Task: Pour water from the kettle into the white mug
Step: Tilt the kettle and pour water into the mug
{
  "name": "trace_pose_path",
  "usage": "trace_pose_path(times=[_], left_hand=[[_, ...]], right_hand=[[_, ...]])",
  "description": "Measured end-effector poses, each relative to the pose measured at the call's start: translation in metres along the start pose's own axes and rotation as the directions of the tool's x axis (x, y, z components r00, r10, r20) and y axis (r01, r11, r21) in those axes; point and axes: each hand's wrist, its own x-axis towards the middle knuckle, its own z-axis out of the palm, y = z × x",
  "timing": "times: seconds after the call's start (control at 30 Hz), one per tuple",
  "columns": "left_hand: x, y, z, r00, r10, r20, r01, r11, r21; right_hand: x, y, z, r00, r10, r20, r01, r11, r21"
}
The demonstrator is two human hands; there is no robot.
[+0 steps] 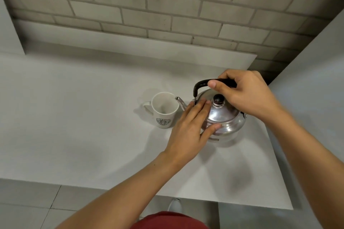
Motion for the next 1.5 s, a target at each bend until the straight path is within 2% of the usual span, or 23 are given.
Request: trace_pose_path(times=[0.43, 0.93, 1.3, 1.5], left_hand=[[0.005, 0.001, -0.003, 0.995, -0.054, -0.081, 0.036, 0.979, -0.199], [0.013, 0.013, -0.003, 0.983, -0.156, -0.098, 0.109, 0.922, -0.370], [0.014, 0.014, 0.000, 0.975, -0.209, -0.071, 0.146, 0.852, -0.502], [0.015, 0.016, -0.002, 0.971, -0.225, -0.086, 0.150, 0.843, -0.517]], right_hand=[[0.029, -0.045, -0.011, 0.963, -0.214, 0.167, 0.242, 0.954, -0.177], [0.047, -0.069, -0.021, 0.932, -0.240, 0.270, 0.314, 0.909, -0.276], [0.054, -0.081, -0.024, 0.920, -0.191, 0.341, 0.293, 0.915, -0.279], [0.057, -0.087, -0.026, 0.914, -0.197, 0.354, 0.308, 0.905, -0.292]])
